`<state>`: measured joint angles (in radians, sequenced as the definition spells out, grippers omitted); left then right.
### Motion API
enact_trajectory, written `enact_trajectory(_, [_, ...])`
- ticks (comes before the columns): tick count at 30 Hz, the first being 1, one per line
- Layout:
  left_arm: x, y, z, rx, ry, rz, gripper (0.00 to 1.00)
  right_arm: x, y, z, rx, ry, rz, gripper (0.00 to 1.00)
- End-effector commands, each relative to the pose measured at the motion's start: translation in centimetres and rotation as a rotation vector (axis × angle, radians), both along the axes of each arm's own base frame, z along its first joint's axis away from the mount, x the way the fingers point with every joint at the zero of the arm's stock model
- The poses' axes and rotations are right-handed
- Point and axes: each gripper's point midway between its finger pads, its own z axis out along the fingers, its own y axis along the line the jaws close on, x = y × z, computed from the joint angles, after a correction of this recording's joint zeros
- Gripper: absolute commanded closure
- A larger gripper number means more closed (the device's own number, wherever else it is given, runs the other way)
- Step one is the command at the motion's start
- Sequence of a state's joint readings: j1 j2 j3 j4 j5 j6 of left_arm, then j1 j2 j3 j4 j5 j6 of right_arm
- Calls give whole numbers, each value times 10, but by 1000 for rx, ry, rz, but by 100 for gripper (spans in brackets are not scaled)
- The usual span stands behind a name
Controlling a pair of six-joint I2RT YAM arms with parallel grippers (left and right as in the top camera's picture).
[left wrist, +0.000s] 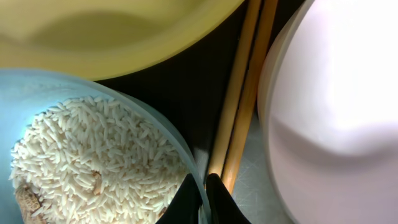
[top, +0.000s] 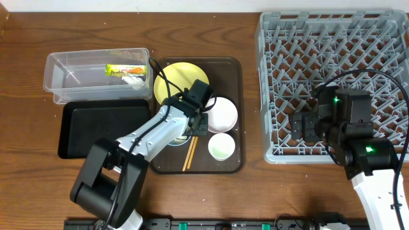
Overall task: Sort waste into correct bins and load items into the dishwasher rack
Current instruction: 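Move the left gripper to the blue bowl and grasp its rim, then tip the blue bowl over the black tray to pour out the rice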
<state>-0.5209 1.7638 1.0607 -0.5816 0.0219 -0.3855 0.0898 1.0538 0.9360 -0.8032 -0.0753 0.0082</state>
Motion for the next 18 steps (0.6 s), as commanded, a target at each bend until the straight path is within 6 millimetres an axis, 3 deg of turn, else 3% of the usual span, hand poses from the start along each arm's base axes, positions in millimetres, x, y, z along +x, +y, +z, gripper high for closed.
enact_trajectory(1, [0, -4, 10, -25, -10, -13, 94, 2, -1, 8, 12, -14, -15, 1])
enact_trajectory(8, [0, 2, 65, -59, -86, -27, 94, 3, -1, 8, 13, -17, -15, 1])
enact_trajectory(15, [2, 35, 110, -171, -145, 8, 94, 3, -1, 8, 13, -19, -15, 1])
enact_trajectory(18, [7, 51, 119, -266, -137, 34, 94, 3, -1, 8, 13, -18, -15, 1])
